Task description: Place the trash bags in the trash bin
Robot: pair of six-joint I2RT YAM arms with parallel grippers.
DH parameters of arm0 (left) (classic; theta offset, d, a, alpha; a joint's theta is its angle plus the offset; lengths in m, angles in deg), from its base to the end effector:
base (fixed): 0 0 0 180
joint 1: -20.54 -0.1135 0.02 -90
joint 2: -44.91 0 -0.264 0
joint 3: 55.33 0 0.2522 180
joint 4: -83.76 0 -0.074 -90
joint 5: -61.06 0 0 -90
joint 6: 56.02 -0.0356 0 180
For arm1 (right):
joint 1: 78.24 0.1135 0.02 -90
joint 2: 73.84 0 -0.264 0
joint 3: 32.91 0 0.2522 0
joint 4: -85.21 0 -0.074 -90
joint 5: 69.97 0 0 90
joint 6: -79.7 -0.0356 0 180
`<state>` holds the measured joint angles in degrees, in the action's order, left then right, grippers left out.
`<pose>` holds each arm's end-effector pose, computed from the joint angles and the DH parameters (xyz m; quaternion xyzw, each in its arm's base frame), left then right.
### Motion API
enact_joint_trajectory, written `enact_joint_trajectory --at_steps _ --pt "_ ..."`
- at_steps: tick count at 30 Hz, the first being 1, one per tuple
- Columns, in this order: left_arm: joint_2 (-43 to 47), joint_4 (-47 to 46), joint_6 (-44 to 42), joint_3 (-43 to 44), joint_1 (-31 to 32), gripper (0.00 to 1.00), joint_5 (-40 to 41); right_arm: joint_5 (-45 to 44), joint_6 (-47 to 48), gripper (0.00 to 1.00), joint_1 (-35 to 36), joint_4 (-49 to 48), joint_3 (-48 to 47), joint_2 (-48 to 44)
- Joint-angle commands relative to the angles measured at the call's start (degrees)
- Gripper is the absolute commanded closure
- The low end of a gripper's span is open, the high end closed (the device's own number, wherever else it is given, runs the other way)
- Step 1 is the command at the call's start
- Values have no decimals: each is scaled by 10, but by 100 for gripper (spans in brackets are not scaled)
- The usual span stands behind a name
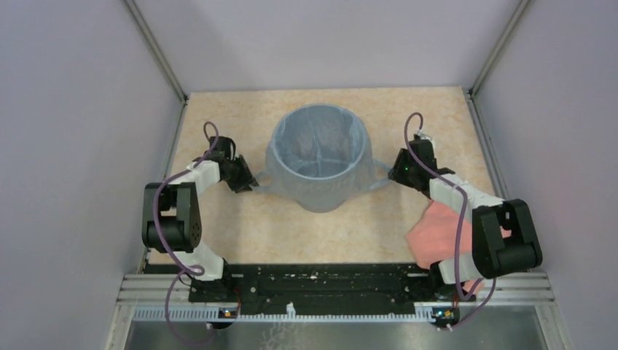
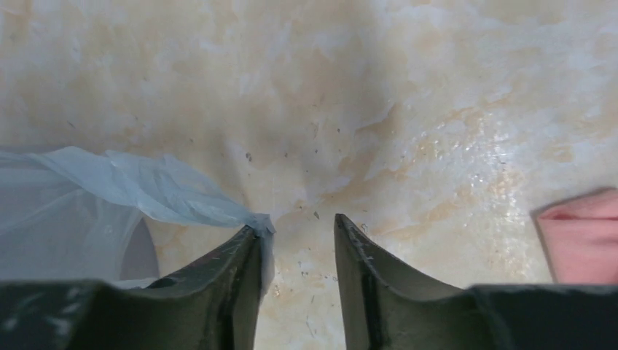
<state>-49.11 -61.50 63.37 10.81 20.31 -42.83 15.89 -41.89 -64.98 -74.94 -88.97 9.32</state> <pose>0.3114 -0.0073 0.1625 -0.2189 0.9397 -0.1728 0.1978 0.2807 0.0635 0.1807 0.1612 0.9157 0.1088 0.3518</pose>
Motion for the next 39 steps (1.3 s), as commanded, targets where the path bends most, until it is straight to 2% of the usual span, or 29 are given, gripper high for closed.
enact_joint_trajectory --at_steps 1,6,13,16,21,28,32,39 --pt "43 -2 -16 5 0 56 33 -23 14 57 -9 23 -4 -61" --pt "66 7 -23 7 27 45 49 -28 30 52 -9 55 -18 -93" --pt "102 19 -37 -1 35 34 57 5 50 29 -9 94 -50 -127" --pt "118 23 -36 -2 35 34 51 24 57 29 -9 122 -79 -132" --pt "148 26 -39 6 36 35 34 -2 78 29 18 186 -166 -162" --pt "185 16 -36 11 63 47 10 -41 108 28 104 273 -329 -147" --pt "184 13 -28 22 101 53 11 -69 128 29 174 305 -430 -98" --pt "177 -27 -1 11 165 55 7 -121 178 28 295 379 -632 49"
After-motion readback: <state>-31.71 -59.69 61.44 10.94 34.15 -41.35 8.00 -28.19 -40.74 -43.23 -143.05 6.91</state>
